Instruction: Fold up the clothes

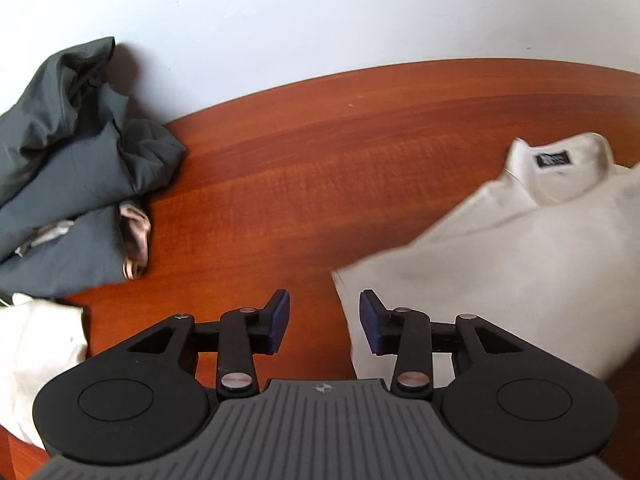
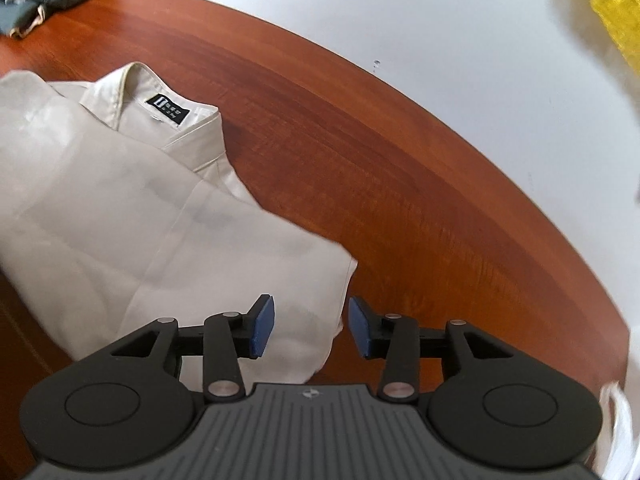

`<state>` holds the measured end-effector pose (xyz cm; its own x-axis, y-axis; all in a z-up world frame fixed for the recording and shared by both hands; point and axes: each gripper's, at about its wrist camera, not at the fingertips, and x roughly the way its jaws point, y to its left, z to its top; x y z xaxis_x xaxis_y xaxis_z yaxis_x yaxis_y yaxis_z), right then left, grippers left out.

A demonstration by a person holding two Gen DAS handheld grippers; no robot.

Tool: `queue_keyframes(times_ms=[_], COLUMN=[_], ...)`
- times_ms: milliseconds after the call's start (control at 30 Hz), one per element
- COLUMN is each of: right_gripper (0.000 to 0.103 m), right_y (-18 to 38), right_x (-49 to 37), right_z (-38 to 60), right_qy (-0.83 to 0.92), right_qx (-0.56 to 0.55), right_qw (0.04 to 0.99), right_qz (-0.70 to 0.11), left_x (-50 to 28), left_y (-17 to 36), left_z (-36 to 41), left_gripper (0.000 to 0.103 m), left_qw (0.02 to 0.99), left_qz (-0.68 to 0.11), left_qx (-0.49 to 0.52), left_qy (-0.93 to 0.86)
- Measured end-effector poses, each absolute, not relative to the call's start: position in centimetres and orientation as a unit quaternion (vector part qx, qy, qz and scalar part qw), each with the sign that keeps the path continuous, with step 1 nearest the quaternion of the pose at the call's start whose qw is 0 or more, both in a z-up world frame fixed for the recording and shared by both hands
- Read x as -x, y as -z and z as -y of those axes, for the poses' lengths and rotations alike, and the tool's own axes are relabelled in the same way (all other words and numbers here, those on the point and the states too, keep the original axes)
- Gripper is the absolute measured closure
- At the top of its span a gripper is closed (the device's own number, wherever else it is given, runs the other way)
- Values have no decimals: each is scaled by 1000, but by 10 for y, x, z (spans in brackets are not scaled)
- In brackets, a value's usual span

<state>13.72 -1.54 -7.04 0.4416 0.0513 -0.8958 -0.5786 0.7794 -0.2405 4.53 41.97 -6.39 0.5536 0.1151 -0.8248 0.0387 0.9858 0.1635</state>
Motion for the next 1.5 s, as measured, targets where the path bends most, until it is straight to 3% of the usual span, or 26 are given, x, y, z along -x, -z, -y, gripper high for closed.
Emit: queue_keyframes(times_ms=[633, 733, 767, 800, 933, 1000, 1500], right_gripper=[56, 64, 72, 80, 92, 95, 97], right_y=[90, 99, 101, 103, 109, 108, 106], right_x=[-77, -80, -80, -81, -79, -77, -18], right_z=[50, 49, 49, 48, 44, 44, 46], right_qy=[-196, -196, -198, -200, -208, -209, -204], right_qx=[175, 154, 149, 144, 141, 143, 122], right_qw=[803, 804, 803, 802, 798, 797, 785], right_qz=[-535, -540, -542, -544, -547, -548, -572], left_x=[10, 8, 6, 5, 5, 7, 41], left_y=[87, 93, 96, 97, 103, 105, 103], left_z=[-393, -391, -391, -391, -388, -387, -387], left_gripper=[53, 54, 54, 57, 90, 94, 96], left_qw=[861, 859, 857, 857, 852, 851, 839], left_qz=[-507, -512, -514, -516, -522, -524, -543], left_qx=[-36, -30, -26, -23, -28, -33, -37], left_qy=[9, 8, 8, 8, 12, 14, -2])
